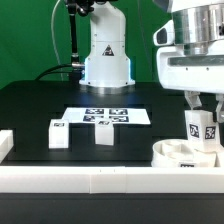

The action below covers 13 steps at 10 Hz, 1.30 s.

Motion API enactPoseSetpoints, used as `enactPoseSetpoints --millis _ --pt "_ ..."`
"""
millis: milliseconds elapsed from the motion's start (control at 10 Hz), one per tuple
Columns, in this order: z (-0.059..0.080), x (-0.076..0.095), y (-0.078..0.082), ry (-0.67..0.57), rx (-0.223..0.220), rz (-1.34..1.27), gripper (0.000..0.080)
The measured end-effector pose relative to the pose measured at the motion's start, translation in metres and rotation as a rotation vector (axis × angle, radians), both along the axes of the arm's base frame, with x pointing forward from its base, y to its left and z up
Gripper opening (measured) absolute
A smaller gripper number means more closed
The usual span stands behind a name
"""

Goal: Assemble stool

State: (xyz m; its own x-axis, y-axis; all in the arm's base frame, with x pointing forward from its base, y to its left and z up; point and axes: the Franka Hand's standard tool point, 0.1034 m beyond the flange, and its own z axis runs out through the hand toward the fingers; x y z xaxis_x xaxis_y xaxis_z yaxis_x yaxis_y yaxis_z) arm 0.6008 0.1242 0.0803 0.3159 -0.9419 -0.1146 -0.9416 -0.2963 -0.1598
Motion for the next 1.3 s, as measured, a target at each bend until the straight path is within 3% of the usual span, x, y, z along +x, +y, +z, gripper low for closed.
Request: enactPoseSetpoints --millis 900,1000,1100,1200,1300 --pt "-0.0011 -0.0001 0.0035 0.089 0.113 -0.526 0.0338" --pt "-0.0011 -0.0004 0.0052 0.094 0.121 -0.543 0.0412" --pt "-0.0011 -0.0005 0.0055 0.09 0.119 -0.522 0.0548" --pt "0.001 0.0 0.005 0.082 0.117 -0.495 0.0548" --pt "0.0053 -0.0006 0.0056 0.077 0.12 -0.483 0.0629"
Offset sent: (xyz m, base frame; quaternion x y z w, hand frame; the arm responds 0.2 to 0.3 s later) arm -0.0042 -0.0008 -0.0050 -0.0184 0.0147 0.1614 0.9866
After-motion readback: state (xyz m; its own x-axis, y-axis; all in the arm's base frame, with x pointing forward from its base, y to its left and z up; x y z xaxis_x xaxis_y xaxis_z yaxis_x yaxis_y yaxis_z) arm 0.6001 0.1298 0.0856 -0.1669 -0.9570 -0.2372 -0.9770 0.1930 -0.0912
